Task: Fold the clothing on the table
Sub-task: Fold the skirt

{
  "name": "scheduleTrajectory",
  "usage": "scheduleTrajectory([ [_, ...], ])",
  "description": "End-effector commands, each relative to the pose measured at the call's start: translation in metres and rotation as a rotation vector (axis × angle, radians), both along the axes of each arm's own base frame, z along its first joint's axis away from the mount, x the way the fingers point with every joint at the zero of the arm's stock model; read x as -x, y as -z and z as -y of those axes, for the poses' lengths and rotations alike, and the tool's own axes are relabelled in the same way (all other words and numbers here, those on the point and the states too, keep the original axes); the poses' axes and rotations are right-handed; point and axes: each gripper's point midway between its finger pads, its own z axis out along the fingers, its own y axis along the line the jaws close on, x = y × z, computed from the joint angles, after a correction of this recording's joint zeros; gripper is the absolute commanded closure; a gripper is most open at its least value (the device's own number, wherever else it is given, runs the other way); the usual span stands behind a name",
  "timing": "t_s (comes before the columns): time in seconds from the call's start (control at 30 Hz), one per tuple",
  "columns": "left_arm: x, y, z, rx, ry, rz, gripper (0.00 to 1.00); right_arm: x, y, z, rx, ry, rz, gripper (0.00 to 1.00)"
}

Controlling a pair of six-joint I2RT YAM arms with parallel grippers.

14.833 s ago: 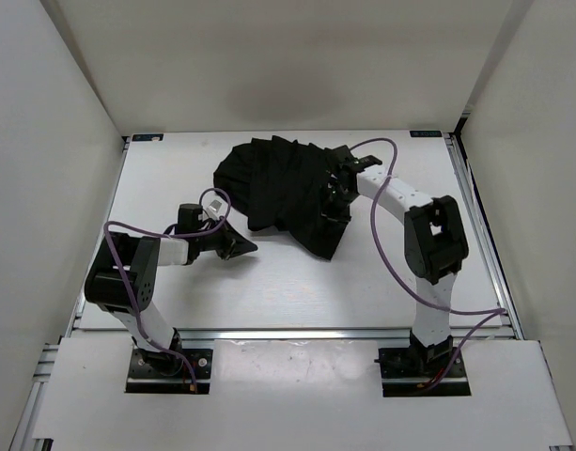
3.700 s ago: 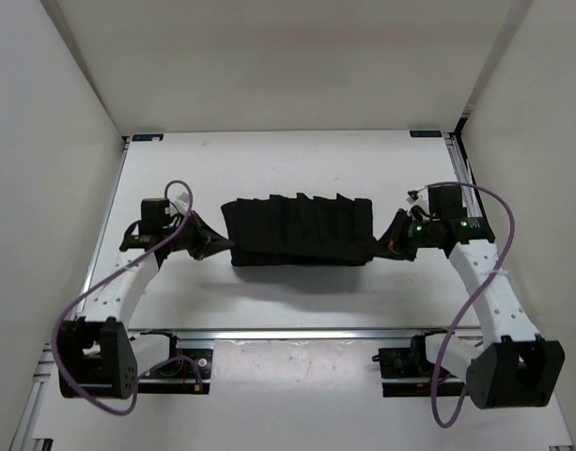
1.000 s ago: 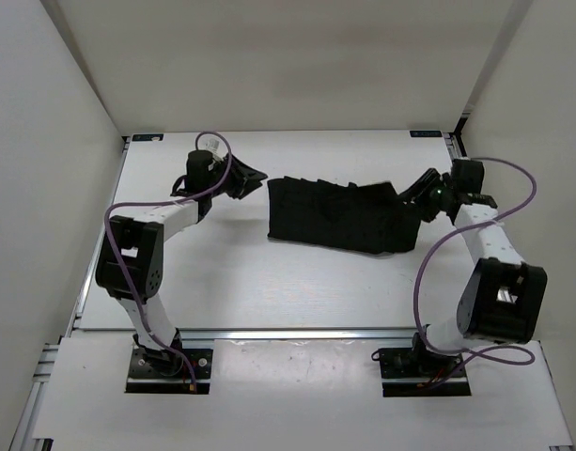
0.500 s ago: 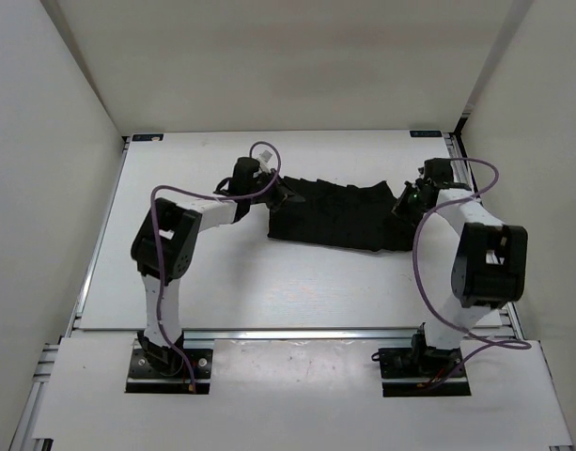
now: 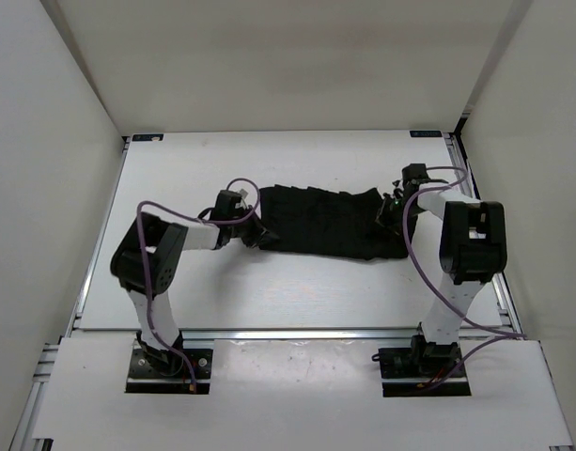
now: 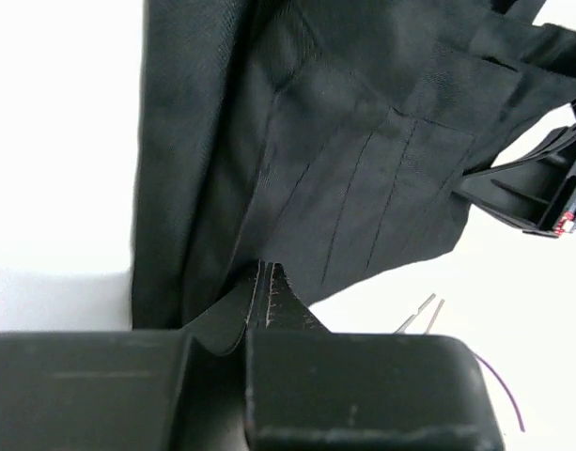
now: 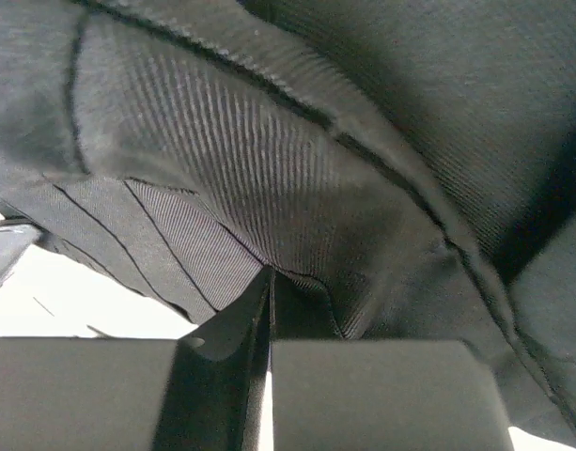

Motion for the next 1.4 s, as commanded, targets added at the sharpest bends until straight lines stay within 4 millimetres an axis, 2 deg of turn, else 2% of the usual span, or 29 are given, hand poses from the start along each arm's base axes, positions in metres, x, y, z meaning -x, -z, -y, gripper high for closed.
scheduleTrajectory([
  [0.0, 0.01, -0.022, -0.024, -0.054, -0.035, 0.072, 1.0, 0.029, -0.002, -0.015, -0.031, -0.081, -0.056, 1.0],
  [0.07, 0.026, -0.023, -0.035, -0.06, -0.035, 0.061, 1.0, 0.046, 0.001, -0.024, -0.036, -0.12, -0.099, 1.0],
  [0.1, 0.039, -0.013, -0.043, -0.077, -0.034, 0.026, 1.0, 0.053, -0.001, -0.023, -0.036, -0.127, -0.108, 1.0],
  [0.23, 0.063, -0.017, -0.059, -0.083, -0.036, 0.015, 1.0, 0.089, 0.001, -0.035, -0.029, -0.208, -0.156, 1.0],
  [0.27, 0.073, -0.014, -0.06, -0.079, -0.028, -0.004, 1.0, 0.095, -0.003, -0.04, -0.033, -0.228, -0.155, 1.0],
  [0.33, 0.084, -0.012, -0.064, -0.08, -0.022, -0.024, 1.0, 0.103, -0.006, -0.037, -0.015, -0.238, -0.157, 1.0],
  [0.4, 0.084, -0.022, -0.063, -0.065, -0.01, -0.003, 1.0, 0.103, -0.018, -0.037, -0.002, -0.246, -0.135, 0.98],
  [0.47, 0.078, -0.037, -0.061, -0.04, -0.005, 0.01, 1.0, 0.086, -0.043, -0.036, 0.006, -0.25, -0.045, 0.89],
  [0.5, 0.072, -0.045, -0.06, -0.033, -0.005, 0.03, 1.0, 0.073, -0.062, -0.038, 0.004, -0.245, 0.025, 0.88],
  [0.57, 0.046, -0.07, -0.057, -0.014, -0.011, 0.088, 1.0, 0.052, -0.088, -0.04, 0.011, -0.244, 0.12, 0.88],
  [0.6, 0.037, -0.07, -0.058, -0.027, -0.011, 0.091, 1.0, 0.036, -0.102, -0.045, 0.012, -0.257, 0.177, 0.87],
  [0.63, 0.023, -0.08, -0.055, -0.026, -0.01, 0.12, 1.0, 0.032, -0.11, -0.048, 0.014, -0.263, 0.196, 0.88],
  [0.67, 0.018, -0.082, -0.054, -0.04, -0.004, 0.126, 1.0, 0.022, -0.113, -0.054, 0.014, -0.28, 0.203, 0.92],
  [0.7, 0.0, -0.101, -0.049, -0.035, 0.001, 0.172, 1.0, 0.014, -0.117, -0.065, -0.002, -0.313, 0.207, 0.95],
  [0.73, -0.008, -0.102, -0.051, -0.044, -0.01, 0.179, 1.0, 0.013, -0.105, -0.075, -0.004, -0.341, 0.176, 0.97],
  [0.77, -0.017, -0.11, -0.049, -0.054, -0.008, 0.204, 1.0, 0.007, -0.103, -0.081, -0.014, -0.355, 0.175, 0.98],
  [0.8, -0.019, -0.104, -0.049, -0.072, -0.005, 0.187, 1.0, 0.005, -0.096, -0.097, -0.014, -0.412, 0.178, 0.99],
  [0.83, -0.025, -0.11, -0.047, -0.072, -0.003, 0.2, 1.0, 0.004, -0.094, -0.106, -0.027, -0.433, 0.174, 1.0],
  [0.87, -0.028, -0.111, -0.048, -0.079, -0.002, 0.204, 1.0, 0.003, -0.083, -0.118, -0.032, -0.468, 0.156, 1.0],
  [0.9, -0.027, -0.109, -0.048, -0.088, 0.0, 0.197, 1.0, -0.003, -0.072, -0.131, -0.027, -0.492, 0.145, 1.0],
  [0.93, -0.025, -0.11, -0.047, -0.096, 0.009, 0.199, 1.0, 0.002, -0.059, -0.142, -0.027, -0.529, 0.116, 1.0],
  [0.97, -0.023, -0.105, -0.05, -0.107, 0.006, 0.193, 1.0, -0.005, -0.059, -0.15, -0.017, -0.545, 0.138, 1.0],
  [1.0, -0.021, -0.106, -0.051, -0.113, 0.005, 0.196, 1.0, -0.007, -0.051, -0.164, -0.02, -0.584, 0.138, 1.0],
  [1.13, -0.004, -0.096, -0.066, -0.106, -0.017, 0.164, 1.0, -0.003, -0.015, -0.187, 0.011, -0.655, 0.068, 1.0],
  [1.23, 0.0, -0.094, -0.081, -0.1, -0.052, 0.153, 1.0, 0.017, 0.005, -0.191, 0.035, -0.704, -0.015, 1.0],
  [1.37, 0.001, -0.097, -0.097, -0.099, -0.088, 0.15, 1.0, 0.055, 0.014, -0.199, 0.03, -0.808, -0.068, 1.0],
])
